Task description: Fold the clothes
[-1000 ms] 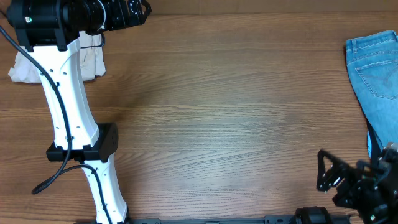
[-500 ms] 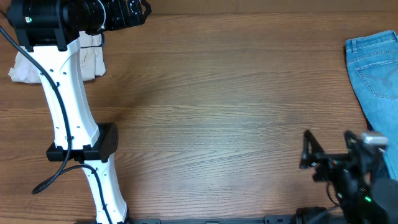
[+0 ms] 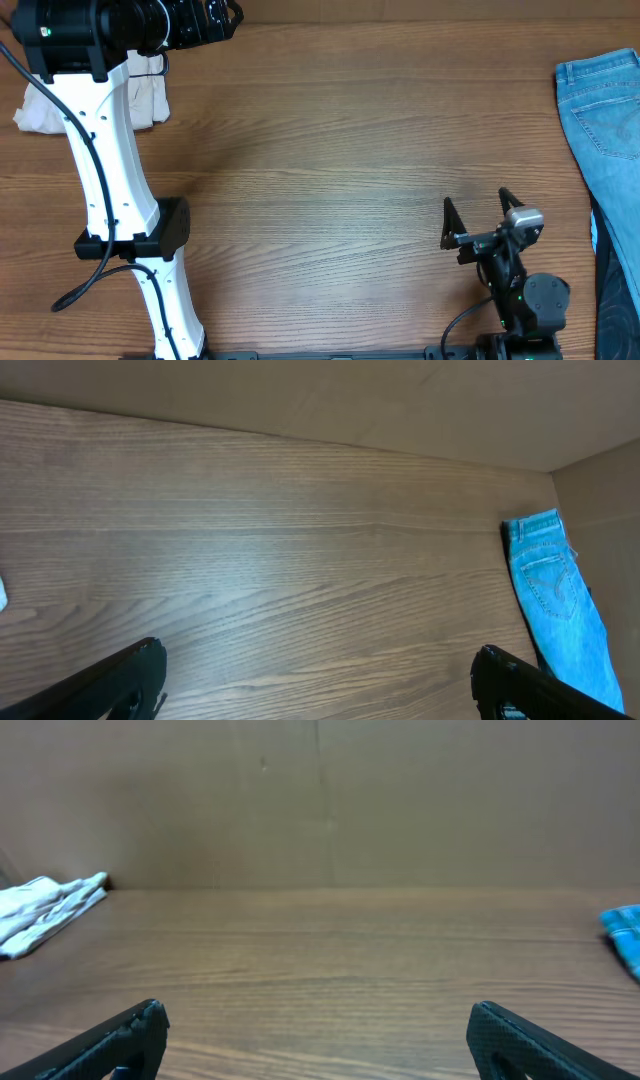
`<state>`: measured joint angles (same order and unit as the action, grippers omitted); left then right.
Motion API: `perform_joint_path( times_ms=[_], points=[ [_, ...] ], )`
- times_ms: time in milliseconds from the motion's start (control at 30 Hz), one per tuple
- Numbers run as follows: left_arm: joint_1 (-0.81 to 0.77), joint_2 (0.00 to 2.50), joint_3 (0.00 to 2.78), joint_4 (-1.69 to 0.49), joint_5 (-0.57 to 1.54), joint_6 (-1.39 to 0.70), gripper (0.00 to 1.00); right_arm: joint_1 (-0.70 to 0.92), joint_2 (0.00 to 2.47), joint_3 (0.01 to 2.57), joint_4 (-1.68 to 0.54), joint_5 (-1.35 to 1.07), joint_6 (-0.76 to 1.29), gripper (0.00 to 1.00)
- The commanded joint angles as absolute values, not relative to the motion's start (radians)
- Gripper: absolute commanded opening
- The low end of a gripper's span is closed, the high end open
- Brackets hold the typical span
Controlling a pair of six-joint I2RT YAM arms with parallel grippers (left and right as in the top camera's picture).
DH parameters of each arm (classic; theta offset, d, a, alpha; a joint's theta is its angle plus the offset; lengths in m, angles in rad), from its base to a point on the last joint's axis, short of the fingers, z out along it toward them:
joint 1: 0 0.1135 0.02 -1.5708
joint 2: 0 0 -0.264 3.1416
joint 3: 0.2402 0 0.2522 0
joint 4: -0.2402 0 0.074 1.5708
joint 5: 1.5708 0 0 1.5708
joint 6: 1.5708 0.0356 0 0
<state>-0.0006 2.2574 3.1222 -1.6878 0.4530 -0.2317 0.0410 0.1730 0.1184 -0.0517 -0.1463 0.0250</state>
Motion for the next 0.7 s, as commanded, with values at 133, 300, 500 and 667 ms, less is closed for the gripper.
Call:
perform_joint_path(
  times_ms=[133, 300, 500, 667],
  points=[
    [0.0, 2.237, 3.135, -1.689, 0.461, -0.209, 1.0, 0.045, 0.054, 0.038, -0.035, -0.178, 0.013, 1.0],
    [0.0, 2.237, 3.135, -1.689, 0.461, -0.209, 1.0, 0.045, 0.018, 0.007, -0.041, -0.178, -0.035, 1.0],
    [0.0, 2.237, 3.135, -1.689, 0.461, -0.209, 1.0, 0.044, 0.003, 0.008, -0.062, -0.176, -0.061, 1.0],
    [-0.001, 2.237, 3.135, -1.689, 0.461, -0.209, 1.0, 0.044, 0.003, 0.008, -0.066, -0.166, -0.061, 1.0]
  ],
)
